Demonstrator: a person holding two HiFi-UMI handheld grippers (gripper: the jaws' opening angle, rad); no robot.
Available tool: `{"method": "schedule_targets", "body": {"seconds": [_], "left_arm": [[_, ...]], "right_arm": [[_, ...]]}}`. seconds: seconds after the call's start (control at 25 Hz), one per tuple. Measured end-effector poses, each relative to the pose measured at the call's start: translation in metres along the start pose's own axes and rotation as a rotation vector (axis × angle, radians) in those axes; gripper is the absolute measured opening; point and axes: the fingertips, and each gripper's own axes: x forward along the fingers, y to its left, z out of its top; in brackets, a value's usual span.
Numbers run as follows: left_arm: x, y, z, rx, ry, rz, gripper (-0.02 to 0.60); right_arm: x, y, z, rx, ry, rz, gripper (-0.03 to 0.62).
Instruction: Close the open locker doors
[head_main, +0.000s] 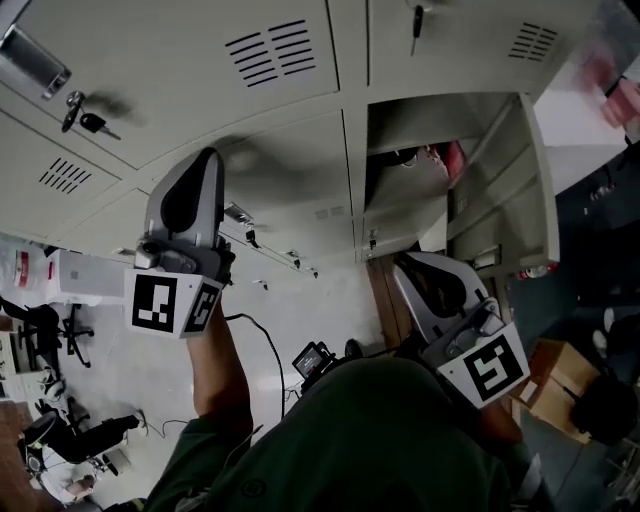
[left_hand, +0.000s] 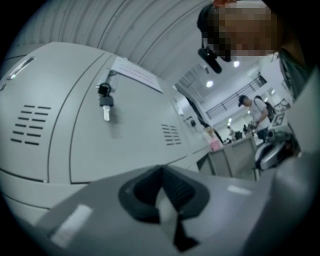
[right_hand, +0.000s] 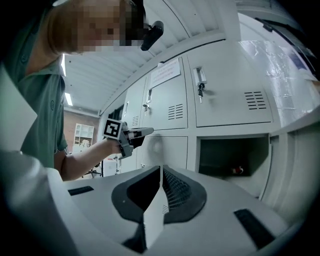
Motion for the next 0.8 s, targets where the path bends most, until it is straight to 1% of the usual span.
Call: {"method": "schedule_targets", "body": {"seconds": [0.2,0.36,0.48,0.64,0.8], "left_arm": [[-0.007,-0.04,-0.015,0.036,0.02,-0.045,0.0],[-0.008,-0.068,-0.037,0.004,0.022,-0.08,0.0],[-0.005,-0.094,-0.051,-0.041,0.011,-0.108,0.0],[-0.002,-0.128,-0.064,-0.066,0.026,-0.134,0.0],[0.008,-0.163,-0.075,-0.04,0.037,-0.191,0.0]], "right_arm": [[-0.025,-0.011,-0.025,0.02,0.022,-0.069,-0.006],[-0.048,-0.021,-0.05,0.04,0.026,-0.121,-0.006],[-0.065,-0.03,-0.073,0.049,0.05,-0.156,-0.006],[-0.088,-0.042,-0.093,0.07,0.06,-0.198,-0.006],[-0.114,-0.06,-0.109,0.077,0.073,-0.248,-0.006]]}}
